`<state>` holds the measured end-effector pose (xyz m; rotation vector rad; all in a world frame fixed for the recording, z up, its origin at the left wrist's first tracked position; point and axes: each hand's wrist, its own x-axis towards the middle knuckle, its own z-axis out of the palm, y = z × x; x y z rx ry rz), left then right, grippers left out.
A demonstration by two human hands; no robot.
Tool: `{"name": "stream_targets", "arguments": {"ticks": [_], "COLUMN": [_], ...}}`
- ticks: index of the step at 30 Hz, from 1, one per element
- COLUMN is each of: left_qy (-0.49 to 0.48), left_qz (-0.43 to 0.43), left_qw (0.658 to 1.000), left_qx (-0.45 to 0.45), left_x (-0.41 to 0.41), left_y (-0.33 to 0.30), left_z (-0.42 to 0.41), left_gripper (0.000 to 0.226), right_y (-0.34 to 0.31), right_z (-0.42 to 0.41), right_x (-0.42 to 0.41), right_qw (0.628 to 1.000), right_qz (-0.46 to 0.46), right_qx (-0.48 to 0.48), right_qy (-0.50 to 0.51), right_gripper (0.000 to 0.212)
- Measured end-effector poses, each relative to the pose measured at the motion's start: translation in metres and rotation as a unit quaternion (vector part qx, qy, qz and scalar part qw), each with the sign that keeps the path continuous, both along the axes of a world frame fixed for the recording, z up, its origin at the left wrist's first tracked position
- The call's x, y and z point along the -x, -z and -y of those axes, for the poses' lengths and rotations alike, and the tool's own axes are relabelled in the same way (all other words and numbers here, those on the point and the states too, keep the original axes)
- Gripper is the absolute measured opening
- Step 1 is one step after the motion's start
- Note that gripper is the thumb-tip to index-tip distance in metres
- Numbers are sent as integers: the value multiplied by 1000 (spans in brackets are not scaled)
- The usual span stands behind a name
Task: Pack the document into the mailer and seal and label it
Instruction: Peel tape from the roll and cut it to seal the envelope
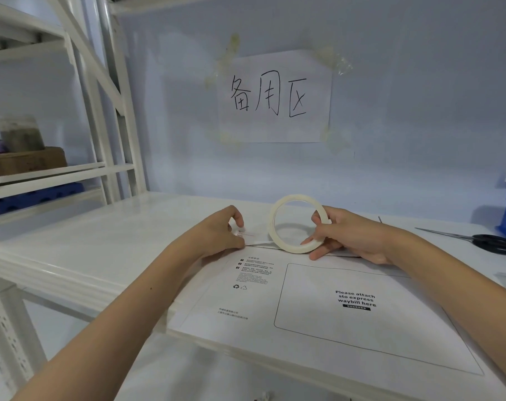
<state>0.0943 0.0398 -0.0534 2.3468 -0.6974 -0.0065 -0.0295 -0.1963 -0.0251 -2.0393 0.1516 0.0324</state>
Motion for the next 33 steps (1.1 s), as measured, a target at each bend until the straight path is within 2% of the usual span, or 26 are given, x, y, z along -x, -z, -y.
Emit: {"name": "stream_targets", "arguments": {"ticks": [3, 8, 12, 19, 26, 33], "left_qy": [48, 83, 72, 102, 107, 103], "left_qz": [39, 76, 70, 170, 212, 232], "left_qw": [998, 993, 995, 978, 963, 948], "left_qx": [0, -22, -9, -71, -131, -191], "left_x": [1, 3, 7, 17, 36, 42], "left_y": [1, 2, 0, 3, 12, 9], "left_z": [-1, 0, 1, 4, -9, -9], "left_gripper": [23, 40, 31, 23, 37, 43], "right_y": [0, 0, 0, 1, 1, -1], "right_z": [0, 0, -1, -2, -6, -7], "right_x": [0, 0, 1, 1, 2, 5], "right_qw": [1000, 1000, 1000, 998, 992, 983], "right_qz": [1, 3, 6, 46, 106, 144], "right_qx": [-2, -3, 3, 31, 64, 111], "right_qy": [-2, -2, -2, 4, 15, 16], "right_gripper": [22, 22, 21, 6, 21, 28]}}
